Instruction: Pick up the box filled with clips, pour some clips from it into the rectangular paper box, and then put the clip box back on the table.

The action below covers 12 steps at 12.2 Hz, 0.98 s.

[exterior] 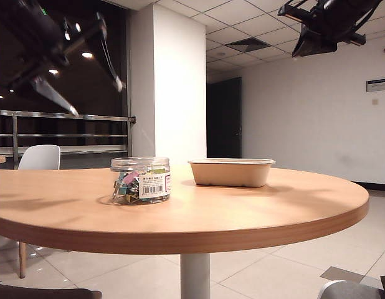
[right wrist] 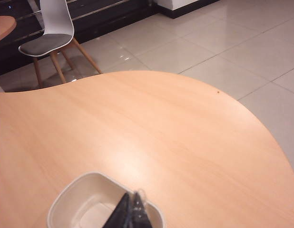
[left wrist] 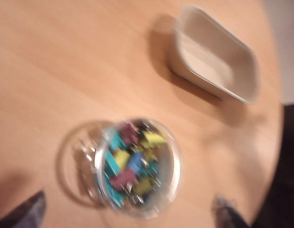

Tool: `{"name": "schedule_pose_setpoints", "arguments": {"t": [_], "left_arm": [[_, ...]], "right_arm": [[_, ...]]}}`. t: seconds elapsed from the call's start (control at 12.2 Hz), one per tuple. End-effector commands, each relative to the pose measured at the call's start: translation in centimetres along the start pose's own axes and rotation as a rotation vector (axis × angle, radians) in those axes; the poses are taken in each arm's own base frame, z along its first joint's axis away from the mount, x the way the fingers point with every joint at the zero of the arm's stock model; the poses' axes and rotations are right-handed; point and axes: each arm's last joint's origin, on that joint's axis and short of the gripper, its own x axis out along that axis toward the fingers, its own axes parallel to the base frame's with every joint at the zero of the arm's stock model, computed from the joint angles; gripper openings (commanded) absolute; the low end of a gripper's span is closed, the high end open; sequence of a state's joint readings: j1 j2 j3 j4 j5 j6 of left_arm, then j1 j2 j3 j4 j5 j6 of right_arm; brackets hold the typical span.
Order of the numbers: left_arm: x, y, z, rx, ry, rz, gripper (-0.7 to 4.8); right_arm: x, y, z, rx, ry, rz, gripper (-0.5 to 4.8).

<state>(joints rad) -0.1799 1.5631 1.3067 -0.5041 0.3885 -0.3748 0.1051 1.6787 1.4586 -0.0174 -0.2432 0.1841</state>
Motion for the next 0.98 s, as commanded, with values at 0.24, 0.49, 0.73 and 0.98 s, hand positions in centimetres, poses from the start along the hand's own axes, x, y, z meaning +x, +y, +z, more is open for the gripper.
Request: {"name": "schedule_pose_setpoints", "arguments": {"t": [0.24,0.49,0.73,0.98], "left_arm": [[5.9,0.3,-1.7,0.041,0.113,0.097,4.63],[8.6,0.8,-2.8,0.094,0.154,0.187,4.63],[10.2,1.7,-3.4,0.091,0.189,0.221,4.63],[10.4,1.8,-3.5,0.09,0.191,0.223,4.2]], "right_arm": [[0.0,0.0,0.4,-0.004,-0.028,-0.003,-0.01],[0.0,0.1,0.4,-0.004,-0.026,0.005,-0.01],[0.0,0.2,0.4,-0.004,-0.024,0.01,-0.01],[0.0,0.1,0.3,-0.002,-0.016,0.008,-0.01]]}}
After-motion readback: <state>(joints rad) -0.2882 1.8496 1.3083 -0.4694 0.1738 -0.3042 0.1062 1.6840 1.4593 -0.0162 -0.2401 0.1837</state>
